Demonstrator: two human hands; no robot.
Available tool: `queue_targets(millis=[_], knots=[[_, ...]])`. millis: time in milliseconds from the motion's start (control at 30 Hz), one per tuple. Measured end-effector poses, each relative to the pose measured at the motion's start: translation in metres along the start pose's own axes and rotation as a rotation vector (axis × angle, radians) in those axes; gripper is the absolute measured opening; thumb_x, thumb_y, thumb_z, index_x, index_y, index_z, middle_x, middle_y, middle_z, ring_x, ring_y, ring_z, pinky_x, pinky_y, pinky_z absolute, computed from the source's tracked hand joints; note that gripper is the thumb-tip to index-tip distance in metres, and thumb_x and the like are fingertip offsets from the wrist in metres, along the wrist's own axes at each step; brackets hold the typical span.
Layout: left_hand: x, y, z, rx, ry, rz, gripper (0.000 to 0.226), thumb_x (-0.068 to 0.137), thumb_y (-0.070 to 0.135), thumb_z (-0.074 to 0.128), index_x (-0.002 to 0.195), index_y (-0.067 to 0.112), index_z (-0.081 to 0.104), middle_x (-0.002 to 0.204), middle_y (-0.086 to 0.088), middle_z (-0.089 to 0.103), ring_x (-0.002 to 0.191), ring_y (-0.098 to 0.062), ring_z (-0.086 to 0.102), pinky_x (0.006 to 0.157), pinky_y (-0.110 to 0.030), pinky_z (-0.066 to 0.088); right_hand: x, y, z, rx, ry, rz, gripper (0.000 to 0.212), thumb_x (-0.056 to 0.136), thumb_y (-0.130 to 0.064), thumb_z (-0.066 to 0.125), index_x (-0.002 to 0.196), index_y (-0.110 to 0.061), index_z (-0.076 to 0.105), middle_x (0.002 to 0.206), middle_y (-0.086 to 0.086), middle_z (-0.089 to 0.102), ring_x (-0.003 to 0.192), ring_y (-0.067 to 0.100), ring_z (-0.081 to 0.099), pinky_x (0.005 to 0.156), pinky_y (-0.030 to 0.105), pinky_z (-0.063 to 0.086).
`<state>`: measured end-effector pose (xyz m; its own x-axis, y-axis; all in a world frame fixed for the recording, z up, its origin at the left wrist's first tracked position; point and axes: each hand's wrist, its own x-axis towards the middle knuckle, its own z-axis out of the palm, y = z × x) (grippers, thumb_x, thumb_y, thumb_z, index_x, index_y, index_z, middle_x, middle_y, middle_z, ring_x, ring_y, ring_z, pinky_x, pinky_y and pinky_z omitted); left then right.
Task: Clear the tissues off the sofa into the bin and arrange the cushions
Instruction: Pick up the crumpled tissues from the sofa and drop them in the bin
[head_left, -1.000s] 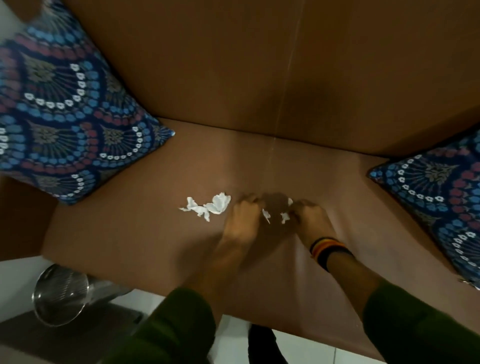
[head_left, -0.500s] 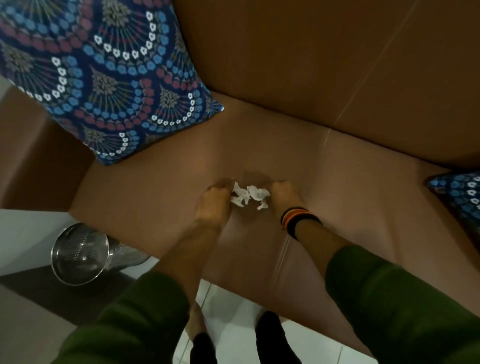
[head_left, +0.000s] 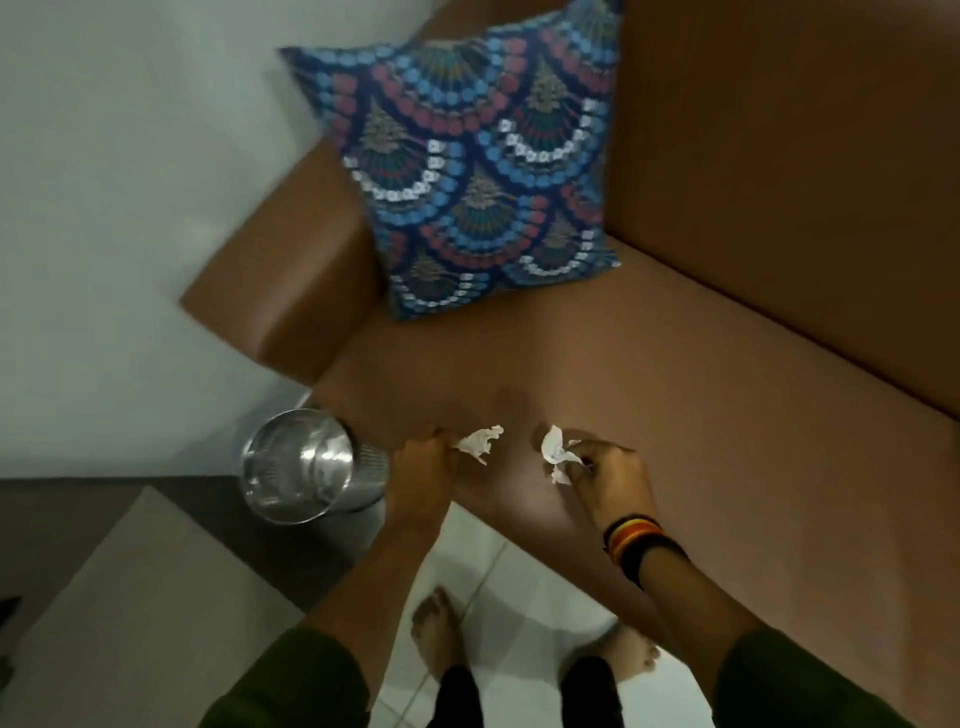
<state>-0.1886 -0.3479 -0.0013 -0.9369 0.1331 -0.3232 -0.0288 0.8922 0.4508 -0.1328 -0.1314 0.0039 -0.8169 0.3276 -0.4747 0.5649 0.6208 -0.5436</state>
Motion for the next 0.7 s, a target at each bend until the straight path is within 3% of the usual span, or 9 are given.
queue_targets(millis=[67,133,200,267,367,500,633,700], knots=[[-0.001,-0.047,-0.025,-0.075,0.074,-0.08,0.017,0.097,0.003,0.06,0.089,0.002,0.076,0.092,-0.014,0.077,0.081,-0.028,0.073,0.075,-0.033,0.056,0.004,-0.046,0.041,0.012,-0.018,-0.069,0.023,0.079,-0.018,0.073,0.099,-0.026,0.079,0.1,-0.009,0.079,0.088,0.018,0.073,0.086,0.031,0.059],[0.001,-0.098,-0.041,-0.089,0.094,-0.197,0.02,0.101,0.008,0.057,0.099,0.002,0.076,0.098,-0.014,0.077,0.089,-0.028,0.073,0.084,-0.035,0.059,0.008,-0.088,0.09,0.034,-0.06,-0.143,0.024,0.079,-0.015,0.074,0.101,-0.023,0.079,0.107,-0.011,0.078,0.091,0.015,0.073,0.091,0.027,0.057],[-0.001,-0.148,-0.048,-0.086,0.089,-0.311,0.022,0.104,0.015,0.055,0.107,0.005,0.075,0.105,-0.014,0.077,0.096,-0.027,0.073,0.09,-0.039,0.06,0.012,-0.124,0.14,0.067,-0.146,-0.172,0.022,0.081,-0.012,0.075,0.102,-0.016,0.078,0.112,-0.006,0.077,0.091,0.022,0.074,0.091,0.035,0.059],[-0.002,-0.194,-0.048,-0.094,0.098,-0.393,0.023,0.103,0.017,0.056,0.11,0.005,0.075,0.106,-0.016,0.077,0.099,-0.031,0.072,0.091,-0.045,0.06,0.016,-0.155,0.187,0.077,-0.236,-0.164,0.02,0.084,-0.013,0.075,0.104,-0.012,0.077,0.107,0.004,0.077,0.084,0.031,0.075,0.083,0.045,0.062],[0.002,-0.251,-0.037,-0.059,0.124,-0.505,0.022,0.101,0.02,0.06,0.103,0.004,0.075,0.1,-0.017,0.078,0.092,-0.032,0.075,0.084,-0.042,0.062,0.026,-0.185,0.25,0.016,-0.298,-0.182,0.019,0.087,-0.02,0.075,0.103,-0.011,0.077,0.094,0.013,0.078,0.077,0.03,0.074,0.082,0.04,0.062],[0.017,-0.303,-0.011,-0.035,0.092,-0.573,0.022,0.099,0.023,0.065,0.1,0.003,0.075,0.097,-0.017,0.078,0.089,-0.03,0.076,0.078,-0.037,0.062,0.041,-0.199,0.32,-0.114,-0.343,-0.236,0.02,0.09,-0.024,0.07,0.105,-0.013,0.076,0.101,0.016,0.076,0.094,0.034,0.071,0.086,0.03,0.056],[0.023,-0.32,0.007,-0.1,0.057,-0.563,0.025,0.102,0.023,0.059,0.105,0.001,0.072,0.103,-0.019,0.076,0.096,-0.033,0.075,0.082,-0.036,0.06,0.044,-0.195,0.354,-0.156,-0.476,-0.193,0.046,0.095,-0.023,0.063,0.14,-0.022,0.055,0.134,0.016,0.062,0.123,0.036,0.059,0.106,0.046,0.05],[0.015,-0.314,0.008,-0.125,0.074,-0.5,0.026,0.105,0.027,0.055,0.111,0.006,0.07,0.108,-0.017,0.075,0.101,-0.032,0.074,0.083,-0.033,0.057,0.032,-0.188,0.347,-0.171,-0.441,-0.228,0.046,0.098,-0.022,0.056,0.144,-0.026,0.051,0.136,0.014,0.061,0.123,0.036,0.059,0.105,0.046,0.05]])
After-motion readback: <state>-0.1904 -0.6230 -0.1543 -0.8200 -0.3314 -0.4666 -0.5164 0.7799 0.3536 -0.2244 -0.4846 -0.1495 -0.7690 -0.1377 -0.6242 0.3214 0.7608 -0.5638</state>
